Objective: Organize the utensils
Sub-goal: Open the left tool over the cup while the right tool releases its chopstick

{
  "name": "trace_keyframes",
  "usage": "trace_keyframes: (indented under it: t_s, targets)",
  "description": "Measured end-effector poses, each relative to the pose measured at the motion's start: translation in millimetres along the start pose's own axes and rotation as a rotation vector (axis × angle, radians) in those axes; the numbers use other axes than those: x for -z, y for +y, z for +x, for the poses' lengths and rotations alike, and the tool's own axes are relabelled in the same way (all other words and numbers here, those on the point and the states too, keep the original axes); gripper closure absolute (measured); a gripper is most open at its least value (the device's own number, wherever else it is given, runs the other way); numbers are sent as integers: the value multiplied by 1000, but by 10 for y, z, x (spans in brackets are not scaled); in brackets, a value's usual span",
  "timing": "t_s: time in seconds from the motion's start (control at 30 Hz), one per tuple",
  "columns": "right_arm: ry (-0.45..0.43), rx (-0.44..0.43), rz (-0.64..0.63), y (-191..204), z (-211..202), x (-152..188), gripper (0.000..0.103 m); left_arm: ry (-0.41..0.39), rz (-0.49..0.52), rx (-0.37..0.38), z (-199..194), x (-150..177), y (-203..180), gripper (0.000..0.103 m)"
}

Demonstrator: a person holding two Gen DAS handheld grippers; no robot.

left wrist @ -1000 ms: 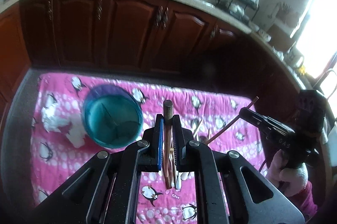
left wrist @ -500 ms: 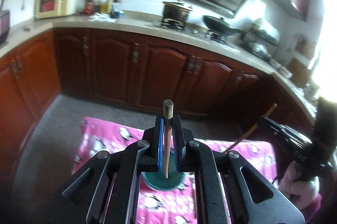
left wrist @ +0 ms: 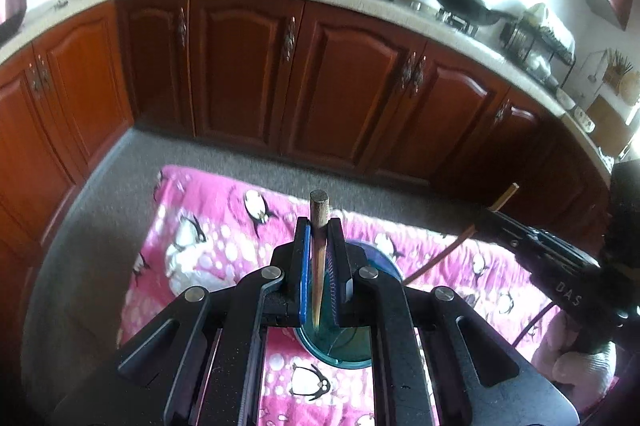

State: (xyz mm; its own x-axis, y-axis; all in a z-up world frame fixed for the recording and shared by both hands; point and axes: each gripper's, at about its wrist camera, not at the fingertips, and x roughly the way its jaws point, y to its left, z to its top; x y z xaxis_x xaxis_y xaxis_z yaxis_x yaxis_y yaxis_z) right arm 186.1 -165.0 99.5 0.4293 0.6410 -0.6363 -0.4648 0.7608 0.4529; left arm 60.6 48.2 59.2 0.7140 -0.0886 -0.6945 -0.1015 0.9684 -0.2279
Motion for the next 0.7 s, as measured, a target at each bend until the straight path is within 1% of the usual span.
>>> trace_keyframes:
  t_s: [0.1,0.13,0.2,0.23,0.27,0.33,0.37,0.43,0.5,0.57,0.7]
  targets:
    - [27,-37,27,-86,156,64,98,17,-11,-6,84,48,-22,96]
    - [32,-50,41,-115,187,77,97,19,-23,-2,100,61,-4,93]
    - [46,-56,58,-163,217,111,93,26,-41,6,115,69,19,80]
    - [45,-54,59,-172,215,130,87,24,-45,7,110,68,14,70]
    - [42,-50,58,-181,206,152,77,20,-50,8,103,62,15,65]
    - [39,-52,57,-192,172,189,71,16,-56,9,79,73,24,62]
    - [41,-52,56,-194,160,208,71,16,-57,10,68,77,15,59]
    - [51,-46,56,-194,155,254,71,10,-54,9,38,97,-7,55]
    - [54,-45,60,-200,132,299,71,1,-38,-3,-2,141,-55,55]
    - [60,-43,70,-207,108,360,67,-5,-20,-19,-31,187,-104,55]
    - [62,-32,68,-185,37,453,65,-12,11,-39,-80,298,-175,55]
